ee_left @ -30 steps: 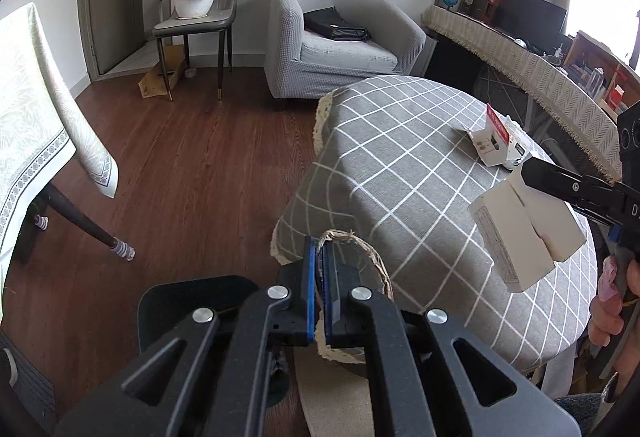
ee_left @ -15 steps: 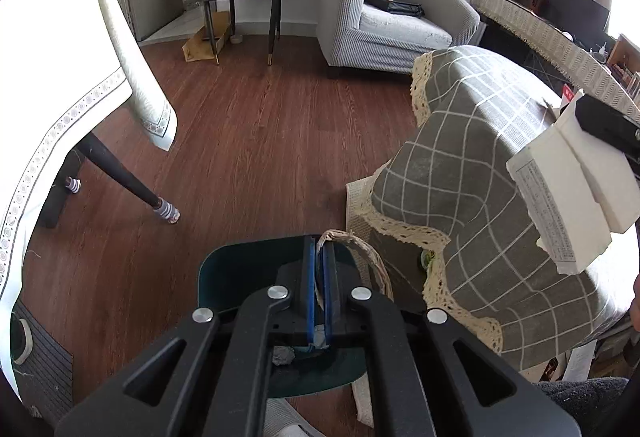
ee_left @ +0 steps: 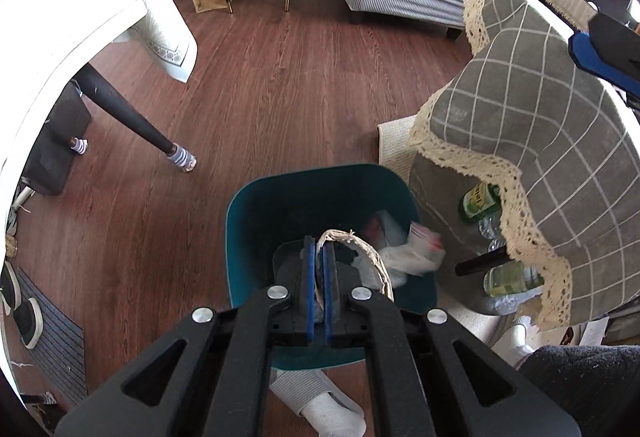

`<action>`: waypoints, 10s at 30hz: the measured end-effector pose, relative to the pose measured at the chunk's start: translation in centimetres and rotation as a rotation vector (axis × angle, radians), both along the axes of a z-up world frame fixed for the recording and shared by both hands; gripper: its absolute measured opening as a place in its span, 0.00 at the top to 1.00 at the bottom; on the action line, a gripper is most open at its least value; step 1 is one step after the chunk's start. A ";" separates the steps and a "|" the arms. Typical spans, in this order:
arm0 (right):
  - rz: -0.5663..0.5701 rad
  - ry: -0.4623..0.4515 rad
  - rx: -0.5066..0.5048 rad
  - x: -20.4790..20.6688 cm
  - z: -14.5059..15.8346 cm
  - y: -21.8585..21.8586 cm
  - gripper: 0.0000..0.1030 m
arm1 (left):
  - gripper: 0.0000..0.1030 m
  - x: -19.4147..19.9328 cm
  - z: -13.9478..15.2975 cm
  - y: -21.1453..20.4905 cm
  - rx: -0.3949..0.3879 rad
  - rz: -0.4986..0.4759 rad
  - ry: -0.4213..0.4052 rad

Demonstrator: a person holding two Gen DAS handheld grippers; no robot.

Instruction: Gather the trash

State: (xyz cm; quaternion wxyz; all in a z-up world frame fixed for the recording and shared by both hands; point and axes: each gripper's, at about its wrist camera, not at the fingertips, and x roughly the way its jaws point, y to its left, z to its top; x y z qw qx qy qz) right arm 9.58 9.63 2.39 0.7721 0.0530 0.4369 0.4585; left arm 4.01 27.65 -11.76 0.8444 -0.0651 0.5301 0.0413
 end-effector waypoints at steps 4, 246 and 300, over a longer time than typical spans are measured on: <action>0.016 0.017 -0.018 0.0 -0.9 1.4 0.81 | 0.96 -0.5 -1.2 0.7 0.006 -0.002 0.036; 0.027 -0.050 -0.341 -1.3 -6.1 5.1 0.51 | 0.40 -3.7 2.1 1.2 -0.001 0.049 -0.135; -0.219 -0.356 -0.307 -6.7 4.4 -6.8 0.37 | 0.06 -10.3 14.9 -3.2 0.122 0.171 -0.523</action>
